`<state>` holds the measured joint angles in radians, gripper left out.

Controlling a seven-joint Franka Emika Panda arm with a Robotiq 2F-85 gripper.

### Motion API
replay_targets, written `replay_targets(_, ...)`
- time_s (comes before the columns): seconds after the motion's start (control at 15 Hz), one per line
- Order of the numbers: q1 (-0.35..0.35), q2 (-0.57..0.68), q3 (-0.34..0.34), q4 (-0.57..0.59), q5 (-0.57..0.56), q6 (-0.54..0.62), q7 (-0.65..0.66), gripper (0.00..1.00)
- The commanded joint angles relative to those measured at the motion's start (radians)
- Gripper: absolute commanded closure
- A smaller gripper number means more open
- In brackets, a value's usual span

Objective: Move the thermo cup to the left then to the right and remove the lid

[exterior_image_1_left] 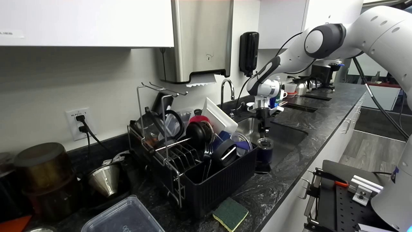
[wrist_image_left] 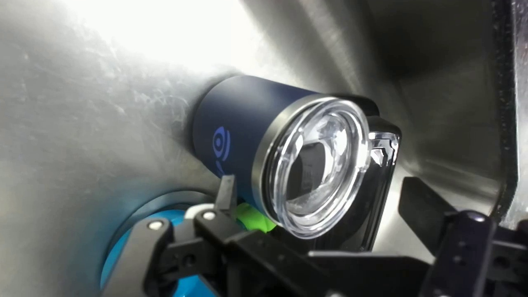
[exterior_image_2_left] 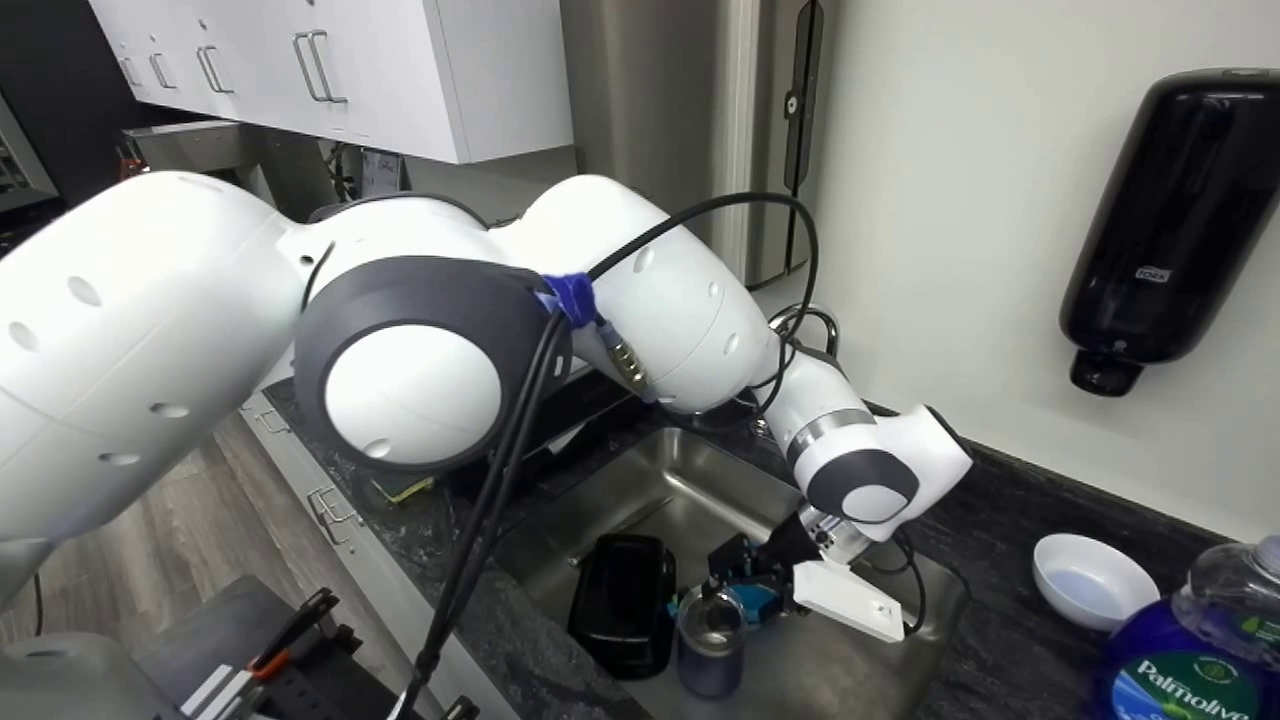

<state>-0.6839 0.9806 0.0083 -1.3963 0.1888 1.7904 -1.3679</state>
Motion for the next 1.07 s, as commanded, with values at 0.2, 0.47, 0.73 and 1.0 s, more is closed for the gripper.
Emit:
replay_targets(0.2,0.021,-0.002,-0.018,-0.008,-0.001,-0.004,-0.006,0.0)
replay_targets(0.47,0.024,-0.003,-0.018,-0.013,0.002,0.001,-0.004,0.26)
replay_targets(0.73,0.025,-0.005,-0.018,-0.017,0.004,0.003,-0.003,0.55)
replay_targets(1.0,0.024,-0.006,-0.017,-0.018,0.007,0.005,-0.002,0.83)
